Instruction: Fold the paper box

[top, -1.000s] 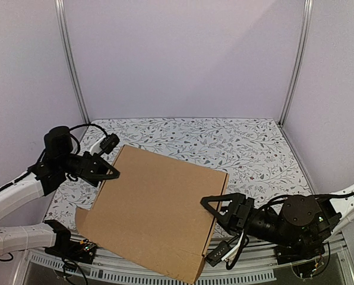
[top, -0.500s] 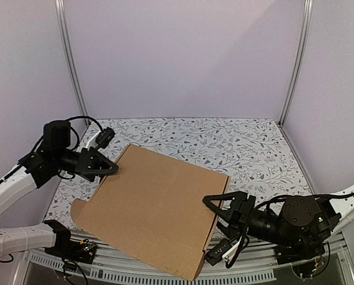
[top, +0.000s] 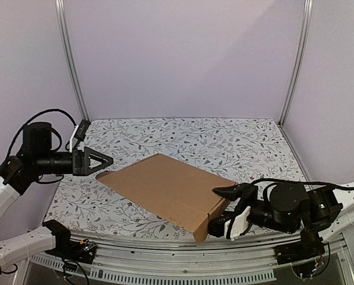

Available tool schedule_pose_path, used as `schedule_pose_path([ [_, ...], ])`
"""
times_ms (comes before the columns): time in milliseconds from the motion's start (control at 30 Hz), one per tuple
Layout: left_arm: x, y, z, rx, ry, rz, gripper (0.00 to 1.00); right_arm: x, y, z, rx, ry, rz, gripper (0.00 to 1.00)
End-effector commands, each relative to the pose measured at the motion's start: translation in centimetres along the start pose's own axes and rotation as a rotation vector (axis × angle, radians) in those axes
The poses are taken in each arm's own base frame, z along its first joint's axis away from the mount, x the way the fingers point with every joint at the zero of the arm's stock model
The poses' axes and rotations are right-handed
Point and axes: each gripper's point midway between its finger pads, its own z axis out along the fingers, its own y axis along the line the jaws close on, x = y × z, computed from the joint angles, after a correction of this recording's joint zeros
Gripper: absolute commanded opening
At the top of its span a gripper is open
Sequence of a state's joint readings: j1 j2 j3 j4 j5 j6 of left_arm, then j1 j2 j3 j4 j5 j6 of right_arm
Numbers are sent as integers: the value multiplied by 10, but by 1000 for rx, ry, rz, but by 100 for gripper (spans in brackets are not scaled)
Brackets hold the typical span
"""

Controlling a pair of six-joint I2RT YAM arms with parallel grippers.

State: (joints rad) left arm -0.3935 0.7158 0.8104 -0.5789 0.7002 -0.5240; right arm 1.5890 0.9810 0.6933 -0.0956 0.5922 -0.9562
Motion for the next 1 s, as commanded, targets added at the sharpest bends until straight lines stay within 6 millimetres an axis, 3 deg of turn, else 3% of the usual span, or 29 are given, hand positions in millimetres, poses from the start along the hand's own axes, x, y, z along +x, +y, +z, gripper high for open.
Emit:
schedule_pose_path([
  [0, -18, 4, -13, -68, -131, 69, 99, 3, 1, 9, -118, -44, 343, 52],
  [133, -13, -1, -19, -63, -118, 108, 100, 10, 5, 19, -223, -81, 589, 50],
  [300, -5, 2, -18, -69, -98, 120, 99, 5, 16, 25, -370, -185, 752, 48],
  [433, -2, 8, -15, -86, -91, 145, 99, 13, 18, 32, -461, -231, 895, 47],
  [600, 1, 22, -13, -142, -88, 151, 100, 23, 18, 40, -493, -294, 989, 46],
  [967, 4, 52, 5, -262, -31, 131, 100, 40, 41, 57, -588, -318, 1111, 40],
])
